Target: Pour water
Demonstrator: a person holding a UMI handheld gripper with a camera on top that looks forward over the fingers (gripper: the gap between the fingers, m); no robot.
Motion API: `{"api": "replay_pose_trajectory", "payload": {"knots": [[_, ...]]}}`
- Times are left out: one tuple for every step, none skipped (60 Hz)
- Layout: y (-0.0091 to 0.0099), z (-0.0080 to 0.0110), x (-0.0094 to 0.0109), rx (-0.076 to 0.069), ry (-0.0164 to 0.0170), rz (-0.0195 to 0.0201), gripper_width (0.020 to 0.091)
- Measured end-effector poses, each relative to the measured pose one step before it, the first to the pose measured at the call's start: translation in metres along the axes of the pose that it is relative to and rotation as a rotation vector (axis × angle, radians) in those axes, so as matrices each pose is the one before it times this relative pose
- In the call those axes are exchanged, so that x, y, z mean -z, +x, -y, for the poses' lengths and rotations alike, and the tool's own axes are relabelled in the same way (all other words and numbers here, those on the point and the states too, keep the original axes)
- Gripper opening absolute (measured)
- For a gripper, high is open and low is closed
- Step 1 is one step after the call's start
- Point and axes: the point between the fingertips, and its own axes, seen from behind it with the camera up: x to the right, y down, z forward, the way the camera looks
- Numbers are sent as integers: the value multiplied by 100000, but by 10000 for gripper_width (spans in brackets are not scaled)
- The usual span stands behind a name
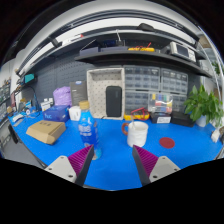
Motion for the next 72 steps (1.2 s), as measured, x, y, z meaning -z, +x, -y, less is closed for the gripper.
{"api": "replay_pose_trajectory", "payload": {"knots": [[-783,-359,-75,-516,-349,428,788],[-779,-354,-96,-412,-281,533,787],[-757,-295,-124,-339,-219,687,788],[-730,-279,-168,-298,-204,720,788],[-662,-228,-177,-183,-231,596,788],[-603,-191,-205,90,-188,430,787],[-532,-148,-214,312,-147,298,789],[-483,132,33,254,-846,384,790],[-431,-69,-274,341,-1,166,792],[-440,-56,-315,234,95,77,794],[-392,14,-329,94,169,32,796],[-317,-219,-609,152,919,-265,799],[-264,360,-114,-121,-468,-34,796],[-245,-183,-658,119,1082,-564,800],[-168,119,-402,1,310,-497,800],[-128,122,-397,-2,256,-540,798],[-129,340,-179,-142,-556,-354,798],[-105,100,-460,-35,170,-509,800],[-86,88,-442,-17,215,-552,800],[-33,130,-440,22,250,-571,800],[-14,135,-461,35,322,-723,801],[33,136,-449,82,265,-802,799],[59,104,-451,93,221,-822,799],[31,102,-415,142,52,-797,799],[-18,86,-387,204,49,-670,797],[-37,122,-398,317,156,-561,799],[13,168,-385,403,254,-605,797],[72,165,-384,392,346,-736,799],[92,169,-375,369,336,-886,798],[92,114,-381,261,195,-921,798],[92,96,-360,167,101,-866,797],[69,74,-357,88,34,-705,800],[35,76,-334,-14,10,-539,800],[25,60,-324,-126,74,-379,800],[-24,50,-319,-252,115,-243,799],[-24,33,-282,-240,129,-246,798],[-10,35,-283,-222,155,-257,796],[22,22,-268,-162,159,-290,795],[23,9,-242,-52,130,-304,797],[27,14,-219,98,173,-355,793],[69,53,-202,221,354,-371,791],[57,117,-173,247,630,-373,784],[80,113,-183,59,842,-411,764],[45,95,-179,-112,817,-501,749],[94,65,-165,-268,715,-445,735],[53,52,-155,-299,600,-326,722],[49,47,-142,-362,590,-202,708],[-92,50,-286,-437,853,-228,696],[52,122,-119,-607,915,-217,680],[49,104,-128,-609,986,-330,663],[31,49,-119,-508,749,-271,646],[-82,18,-86,-442,478,221,626],[-138,40,-83,-399,516,546,586],[-156,70,-62,-166,595,600,549],[-126,33,-21,444,486,409,547],[-80,187,-22,777,466,-83,536],[40,-27,11,1026,437,103,526],[38,33,-21,780,426,-2,515],[2,37,-50,429,527,96,514],[-66,52,-58,122,523,213,513],[-27,6,-65,180,273,130,492],[23,39,-20,278,437,-98,492],[29,-2,-97,222,477,-196,485],[-19,17,-26,310,76,109,468],[-35,51,-12,563,263,281,466],[-30,8,-25,617,73,162,459],[-16,-28,-32,812,-58,39,442],[-39,25,-22,847,124,69,442],[-166,-62,-41,569,91,113,436],[-92,-20,13,470,-102,250,427],[-38,50,-20,588,-40,131,427],[-40,-1,8,465,-191,99,425]]}}
